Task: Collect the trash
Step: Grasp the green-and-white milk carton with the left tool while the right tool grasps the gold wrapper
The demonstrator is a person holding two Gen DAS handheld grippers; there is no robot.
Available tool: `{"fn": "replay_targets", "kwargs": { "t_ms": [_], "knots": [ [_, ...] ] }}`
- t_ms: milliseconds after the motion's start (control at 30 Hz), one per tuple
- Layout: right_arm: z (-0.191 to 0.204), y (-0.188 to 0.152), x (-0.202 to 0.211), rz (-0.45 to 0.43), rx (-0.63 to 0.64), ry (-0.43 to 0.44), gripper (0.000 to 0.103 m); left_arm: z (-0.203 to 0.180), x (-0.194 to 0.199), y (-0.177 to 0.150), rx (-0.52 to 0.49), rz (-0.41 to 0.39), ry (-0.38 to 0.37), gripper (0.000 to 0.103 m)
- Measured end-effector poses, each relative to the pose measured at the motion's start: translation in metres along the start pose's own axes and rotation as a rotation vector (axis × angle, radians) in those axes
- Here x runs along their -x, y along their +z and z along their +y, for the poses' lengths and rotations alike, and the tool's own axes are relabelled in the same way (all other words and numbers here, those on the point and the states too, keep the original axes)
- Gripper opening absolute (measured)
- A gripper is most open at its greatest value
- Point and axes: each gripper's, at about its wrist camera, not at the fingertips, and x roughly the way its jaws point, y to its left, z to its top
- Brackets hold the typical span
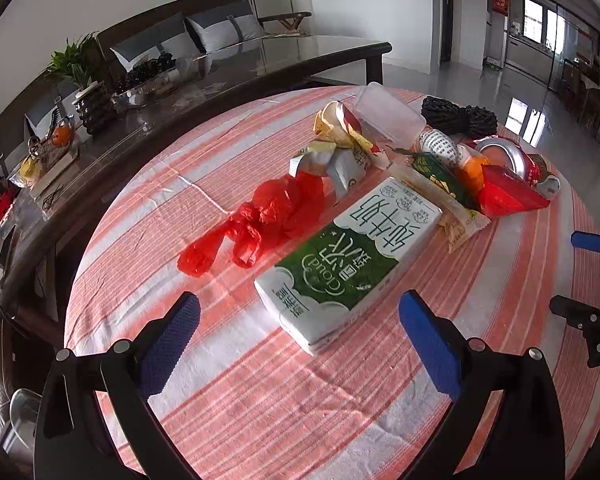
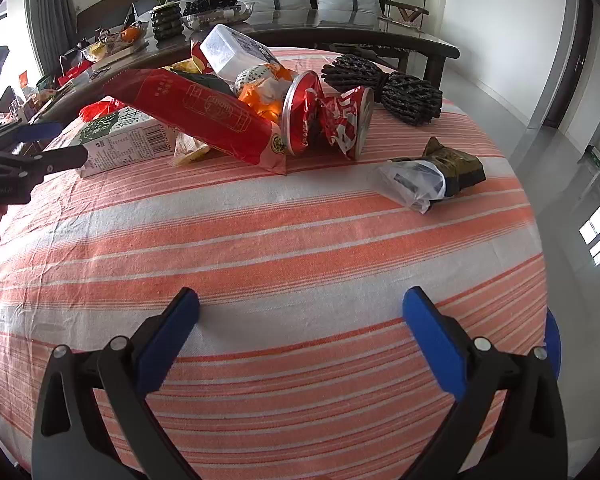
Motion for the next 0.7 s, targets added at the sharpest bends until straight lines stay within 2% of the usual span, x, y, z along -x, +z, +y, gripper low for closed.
{"fn": "replay_targets", "kwargs": {
  "t_ms": [100, 200, 367, 400, 433, 533, 633, 700],
  "knots": [
    [0.0, 0.0, 0.001, -0.001, -0.003, 0.0, 0.098, 0.0, -0.021, 0.012, -0.062, 0.017, -0.066, 0.099],
    [-0.002, -0.001, 0.001, -0.002, -0.011, 0.008, 0.098, -0.007, -0.038, 0.015, -0.076, 0.082, -0.187, 0.099],
    [-0.011, -0.006, 0.008, -0.03, -0.053, 0.059, 0.098, -0.04, -0.014, -0.004, -0.134, 0.089, -0.423, 0.098],
    [-0.017, -0.007, 0.01, -0.038, -0.078, 0.077, 0.098, -0.046, -0.008, -0.006, -0.156, 0.083, -0.43, 0.098],
    [-0.024, -0.008, 0.012, -0.046, -0.107, 0.082, 0.098, -0.051, -0.004, -0.007, -0.169, 0.07, -0.4, 0.098],
    [-0.055, -0.005, 0.019, -0.073, -0.234, 0.061, 0.098, -0.052, -0.003, 0.002, -0.098, 0.046, -0.299, 0.098],
    [-0.087, 0.015, 0.019, -0.067, -0.368, 0.066, 0.098, -0.056, -0.009, 0.015, -0.089, 0.04, -0.202, 0.098],
    [-0.099, 0.034, 0.019, -0.076, -0.402, 0.072, 0.098, -0.061, -0.01, 0.019, -0.113, 0.058, -0.161, 0.091]
  ]
}}
